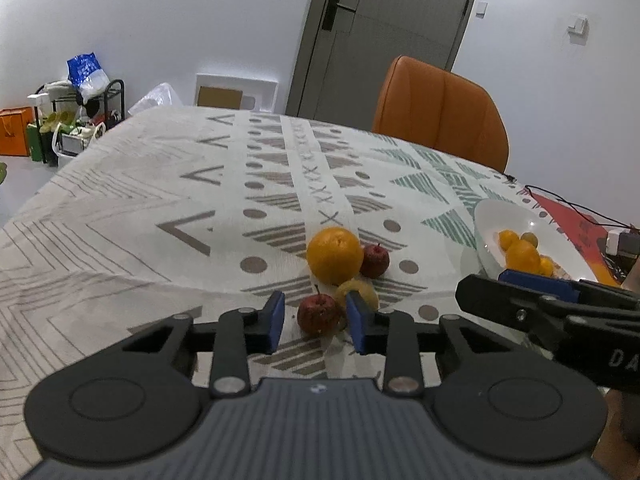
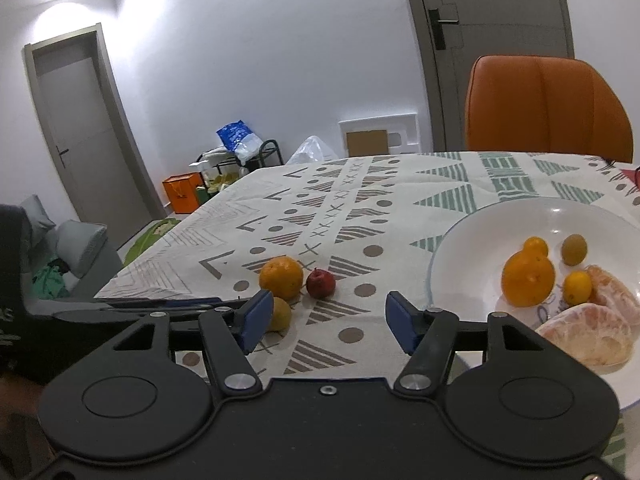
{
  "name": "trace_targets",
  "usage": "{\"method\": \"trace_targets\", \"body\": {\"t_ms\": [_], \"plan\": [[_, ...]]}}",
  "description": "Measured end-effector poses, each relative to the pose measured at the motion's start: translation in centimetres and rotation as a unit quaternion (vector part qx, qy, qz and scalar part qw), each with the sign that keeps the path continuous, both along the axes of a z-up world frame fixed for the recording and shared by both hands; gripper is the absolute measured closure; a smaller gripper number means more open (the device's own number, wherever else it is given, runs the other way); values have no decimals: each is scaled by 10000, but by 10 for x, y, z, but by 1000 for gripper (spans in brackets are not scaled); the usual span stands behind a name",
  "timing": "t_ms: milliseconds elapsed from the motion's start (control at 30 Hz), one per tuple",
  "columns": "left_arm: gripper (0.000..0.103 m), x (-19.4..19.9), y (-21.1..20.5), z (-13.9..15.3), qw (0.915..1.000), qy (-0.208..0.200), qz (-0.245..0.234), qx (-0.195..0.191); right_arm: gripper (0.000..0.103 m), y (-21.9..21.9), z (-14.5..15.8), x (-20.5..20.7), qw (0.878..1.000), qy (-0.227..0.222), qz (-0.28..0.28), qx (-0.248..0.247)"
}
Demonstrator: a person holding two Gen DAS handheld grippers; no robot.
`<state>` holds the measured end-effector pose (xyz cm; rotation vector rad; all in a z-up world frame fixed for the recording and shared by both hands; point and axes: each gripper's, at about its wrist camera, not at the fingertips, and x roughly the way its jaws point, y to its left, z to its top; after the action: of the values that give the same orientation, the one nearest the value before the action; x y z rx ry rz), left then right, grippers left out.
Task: Organize fruits
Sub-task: 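Grasp a red apple with the left tool while the right tool grasps a small green fruit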
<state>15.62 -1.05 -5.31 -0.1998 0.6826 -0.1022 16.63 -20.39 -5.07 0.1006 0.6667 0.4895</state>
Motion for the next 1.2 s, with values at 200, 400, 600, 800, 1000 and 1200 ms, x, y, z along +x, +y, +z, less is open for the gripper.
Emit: {"method": "trace_targets", "body": {"t_ms": [200, 400, 600, 800, 1000, 1200], "plan": [[81, 3, 2, -5, 10000, 48, 4, -67, 44, 4, -6, 6, 9999, 111, 67, 35], [81, 2, 9, 1, 9999, -5, 82, -67, 50, 12, -12, 10, 9996, 219, 176, 65], [81, 0, 17, 5, 9998, -67, 169, -96, 51, 25, -10, 12, 9992, 203, 352, 58], [81, -3, 28, 7, 9994, -111, 291, -132, 57, 44, -12, 21, 9982, 276, 516, -111], [81, -8, 38, 10, 9989, -182, 401, -146, 75, 58, -27, 26, 9966, 489, 617, -244], [81, -9, 38, 11, 9989, -207, 376, -194, 81, 51, -16, 16, 9982, 302, 497, -173]]}}
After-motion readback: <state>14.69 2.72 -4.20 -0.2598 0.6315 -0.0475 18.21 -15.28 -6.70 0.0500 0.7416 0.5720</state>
